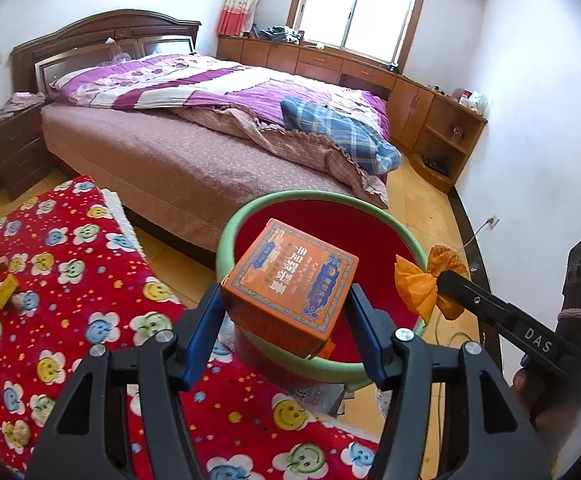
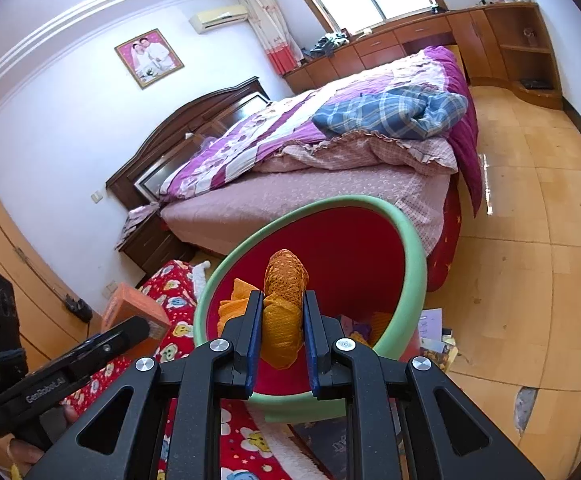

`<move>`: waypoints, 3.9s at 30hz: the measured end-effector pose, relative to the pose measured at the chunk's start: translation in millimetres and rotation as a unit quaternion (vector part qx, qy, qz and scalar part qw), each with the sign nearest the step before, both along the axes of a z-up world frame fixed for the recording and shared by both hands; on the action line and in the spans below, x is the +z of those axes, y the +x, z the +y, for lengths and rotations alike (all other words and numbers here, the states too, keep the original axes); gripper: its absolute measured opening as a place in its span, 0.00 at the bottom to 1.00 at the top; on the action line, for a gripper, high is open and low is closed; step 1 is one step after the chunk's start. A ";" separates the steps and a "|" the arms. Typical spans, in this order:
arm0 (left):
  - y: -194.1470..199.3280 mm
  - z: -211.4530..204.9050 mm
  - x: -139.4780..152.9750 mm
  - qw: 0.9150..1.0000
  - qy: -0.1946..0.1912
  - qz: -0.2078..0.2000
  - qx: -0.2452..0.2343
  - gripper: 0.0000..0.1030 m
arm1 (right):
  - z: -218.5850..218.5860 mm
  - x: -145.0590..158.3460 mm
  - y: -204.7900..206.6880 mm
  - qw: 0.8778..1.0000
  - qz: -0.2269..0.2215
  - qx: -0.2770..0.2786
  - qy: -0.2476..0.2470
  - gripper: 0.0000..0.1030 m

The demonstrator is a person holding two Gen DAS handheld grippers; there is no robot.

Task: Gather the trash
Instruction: 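Carry the orange box and orange knitted item over the red bucket, then open the left tool dropping the orange box while the right tool drops the knitted item, then move both open tools back over the remaining items on the bedspread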

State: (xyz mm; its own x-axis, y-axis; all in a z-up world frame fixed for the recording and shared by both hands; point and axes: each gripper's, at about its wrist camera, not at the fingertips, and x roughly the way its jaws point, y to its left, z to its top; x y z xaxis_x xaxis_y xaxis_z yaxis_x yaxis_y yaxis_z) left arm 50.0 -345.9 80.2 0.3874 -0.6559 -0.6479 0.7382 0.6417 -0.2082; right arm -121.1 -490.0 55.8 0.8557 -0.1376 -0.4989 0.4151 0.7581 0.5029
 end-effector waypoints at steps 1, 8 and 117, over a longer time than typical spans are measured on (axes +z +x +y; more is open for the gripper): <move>-0.1 -3.0 -1.5 1.000 0.001 -0.001 -0.003 0.60 | -1.5 -0.2 0.5 1.000 0.000 -0.001 0.000 0.18; -1.0 -21.4 -13.5 1.000 0.013 -0.001 -0.017 0.60 | -8.7 -6.4 -1.6 1.000 0.006 -0.012 0.004 0.18; 150.3 317.7 -31.1 0.932 0.072 0.019 0.356 0.66 | 210.6 38.8 226.5 0.958 0.087 0.254 -0.097 0.70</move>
